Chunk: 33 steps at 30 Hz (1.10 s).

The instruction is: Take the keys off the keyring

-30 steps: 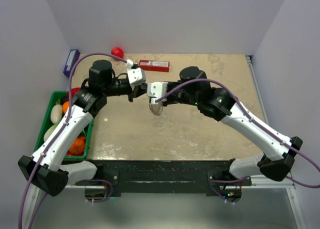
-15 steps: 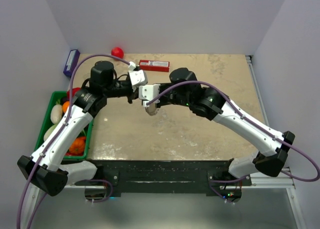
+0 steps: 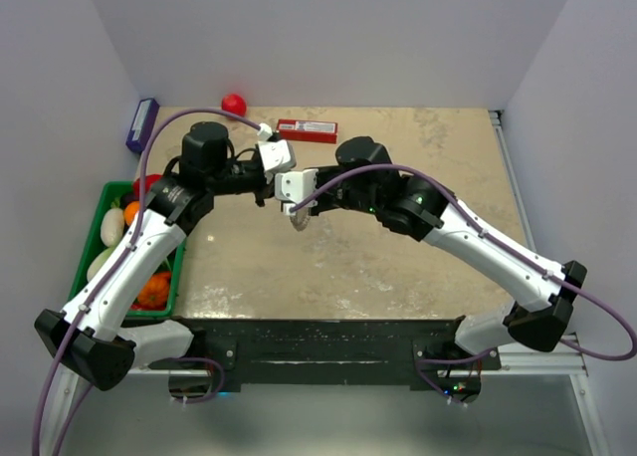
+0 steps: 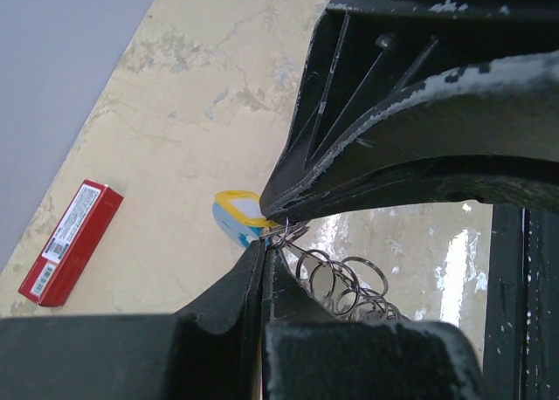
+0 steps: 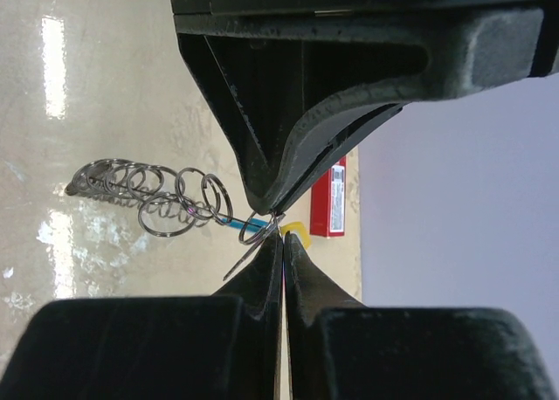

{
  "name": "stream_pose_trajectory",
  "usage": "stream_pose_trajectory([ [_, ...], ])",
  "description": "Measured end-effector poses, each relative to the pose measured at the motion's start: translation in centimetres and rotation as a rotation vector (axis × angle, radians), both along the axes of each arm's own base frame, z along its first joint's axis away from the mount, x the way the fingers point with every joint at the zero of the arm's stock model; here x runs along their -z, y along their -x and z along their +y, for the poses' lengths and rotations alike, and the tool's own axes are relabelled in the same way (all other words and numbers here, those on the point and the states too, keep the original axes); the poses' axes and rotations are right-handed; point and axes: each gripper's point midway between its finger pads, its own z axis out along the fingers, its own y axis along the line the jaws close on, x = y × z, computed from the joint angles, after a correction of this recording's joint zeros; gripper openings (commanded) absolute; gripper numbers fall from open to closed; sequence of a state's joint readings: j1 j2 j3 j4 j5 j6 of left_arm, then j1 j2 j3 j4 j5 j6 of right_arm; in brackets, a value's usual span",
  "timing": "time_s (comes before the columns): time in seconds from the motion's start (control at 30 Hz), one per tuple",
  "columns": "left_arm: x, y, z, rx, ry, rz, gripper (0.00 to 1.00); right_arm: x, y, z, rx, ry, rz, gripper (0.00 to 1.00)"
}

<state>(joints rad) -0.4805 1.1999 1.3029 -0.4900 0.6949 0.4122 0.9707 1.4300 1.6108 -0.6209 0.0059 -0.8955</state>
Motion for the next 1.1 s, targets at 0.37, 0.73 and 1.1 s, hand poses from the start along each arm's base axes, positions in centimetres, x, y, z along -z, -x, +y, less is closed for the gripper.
stream_pose_trajectory([
  [0.37,-0.34,0.23,-0.34,0.017,0.015,-0.003,0.00,-0.12,0.41,-0.41,-0.009,-0.006,-0.021,0.00],
  [0.73,-0.83,0.42,-0.08,0.024,0.029,-0.012,0.00,-0.54,0.34,-0.16,-0.001,-0.040,-0.020,0.00],
  [1.1,-0.89,0.47,-0.05,0.024,0.031,-0.017,0.00,-0.59,0.36,-0.10,0.004,-0.050,-0.012,0.00],
])
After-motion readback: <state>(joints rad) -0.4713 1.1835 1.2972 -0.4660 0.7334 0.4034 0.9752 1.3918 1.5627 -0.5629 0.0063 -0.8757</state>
